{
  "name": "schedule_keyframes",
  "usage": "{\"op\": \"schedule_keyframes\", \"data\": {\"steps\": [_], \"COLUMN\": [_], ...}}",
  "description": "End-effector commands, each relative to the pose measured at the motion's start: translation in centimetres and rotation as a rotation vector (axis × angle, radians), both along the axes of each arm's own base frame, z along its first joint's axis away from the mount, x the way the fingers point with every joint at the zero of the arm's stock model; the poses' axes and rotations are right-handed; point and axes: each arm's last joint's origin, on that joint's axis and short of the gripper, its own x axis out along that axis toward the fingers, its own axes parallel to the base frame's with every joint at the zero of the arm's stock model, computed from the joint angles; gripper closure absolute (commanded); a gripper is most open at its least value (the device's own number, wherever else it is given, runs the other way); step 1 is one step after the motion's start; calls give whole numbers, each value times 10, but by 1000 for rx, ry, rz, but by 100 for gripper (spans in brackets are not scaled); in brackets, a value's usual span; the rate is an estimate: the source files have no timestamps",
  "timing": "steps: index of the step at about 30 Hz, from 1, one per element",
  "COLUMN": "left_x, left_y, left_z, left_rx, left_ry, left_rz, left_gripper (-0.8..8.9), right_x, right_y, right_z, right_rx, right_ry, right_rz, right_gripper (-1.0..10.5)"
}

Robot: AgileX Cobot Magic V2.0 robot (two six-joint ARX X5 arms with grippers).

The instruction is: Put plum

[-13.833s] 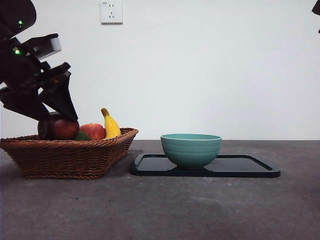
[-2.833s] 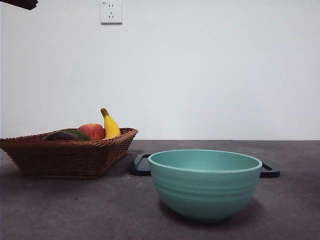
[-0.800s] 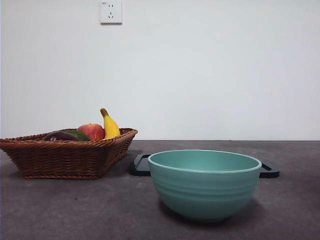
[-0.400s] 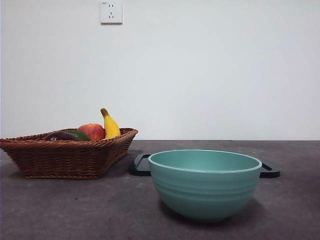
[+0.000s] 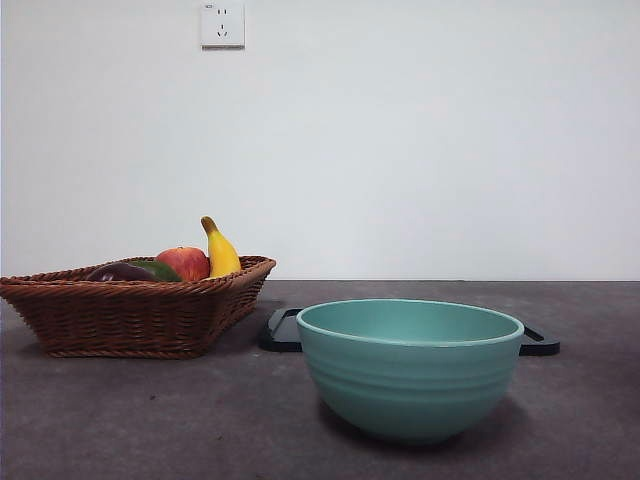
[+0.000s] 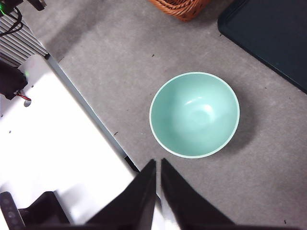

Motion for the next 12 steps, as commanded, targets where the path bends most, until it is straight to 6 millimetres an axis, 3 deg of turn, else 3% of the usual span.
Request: {"op": "schedule_keyframes", "data": {"steps": [1,12], "left_x": [1,1], "left_y": [0,0], "left_z": [-7,-7], "left_rx": [-7,-7], "left_ry": [25,25], "left_rz": [7,7], "left_gripper": [807,807], "right_x": [1,2], "right_y": [2,3], "right_z": [3,4], "right_rx": [4,10], "right_ry": [-16,-35], "right_rz": [16,20], "right_gripper": [938,938]}}
